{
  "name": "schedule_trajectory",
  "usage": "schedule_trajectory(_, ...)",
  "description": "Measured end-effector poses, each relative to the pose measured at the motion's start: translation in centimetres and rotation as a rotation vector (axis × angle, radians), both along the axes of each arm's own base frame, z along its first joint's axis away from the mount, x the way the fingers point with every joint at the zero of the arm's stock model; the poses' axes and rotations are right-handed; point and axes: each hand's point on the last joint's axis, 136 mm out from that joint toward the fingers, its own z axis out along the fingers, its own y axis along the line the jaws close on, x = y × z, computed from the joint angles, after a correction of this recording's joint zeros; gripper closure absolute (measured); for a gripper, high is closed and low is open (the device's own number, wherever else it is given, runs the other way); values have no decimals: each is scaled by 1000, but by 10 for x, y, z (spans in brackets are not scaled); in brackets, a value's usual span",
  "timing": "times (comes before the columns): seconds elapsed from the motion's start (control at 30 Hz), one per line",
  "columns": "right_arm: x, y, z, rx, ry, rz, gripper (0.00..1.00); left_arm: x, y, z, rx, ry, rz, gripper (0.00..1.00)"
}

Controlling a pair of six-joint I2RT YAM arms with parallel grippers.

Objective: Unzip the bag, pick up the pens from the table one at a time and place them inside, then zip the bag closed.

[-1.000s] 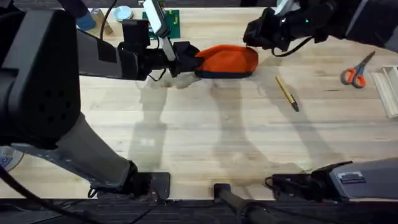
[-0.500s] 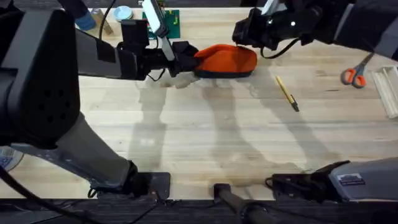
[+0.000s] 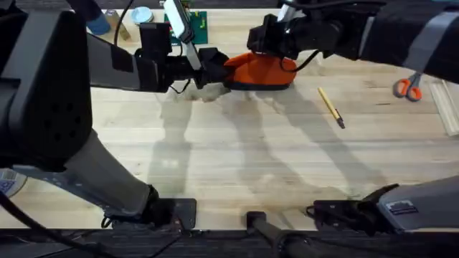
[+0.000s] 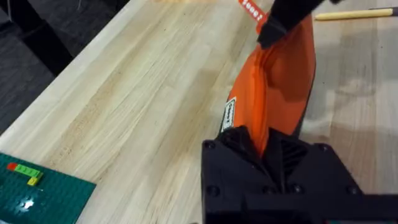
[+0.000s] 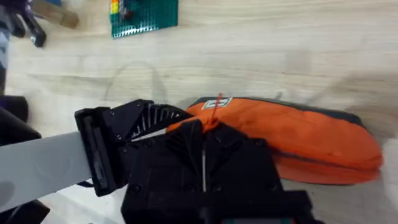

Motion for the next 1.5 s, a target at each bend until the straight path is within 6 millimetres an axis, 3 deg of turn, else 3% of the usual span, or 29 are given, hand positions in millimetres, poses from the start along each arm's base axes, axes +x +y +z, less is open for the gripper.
schedule_trajectory(0.37, -6, 39, -7, 26, -24, 60, 969, 0, 0, 0, -2, 2, -1, 959)
schedule_trajectory(0.97, -9, 62, 5, 112, -33, 44, 969, 2, 4, 0, 0, 2, 11, 959)
schedule_trajectory(1.17, -11, 66, 6, 133, -25, 52, 902, 2, 4, 0, 0, 2, 12, 959)
schedule_trajectory(1.23, -15, 74, 10, 161, -20, 76, 794, 2, 4, 0, 3, -1, 12, 959)
schedule_trajectory(1.4, -29, 92, 14, 197, -4, 145, 80, 2, 3, 0, 4, -1, 13, 959)
schedule_trajectory(1.5, -27, 89, 13, 202, 8, 135, 6, 2, 3, 0, 4, 1, 14, 959)
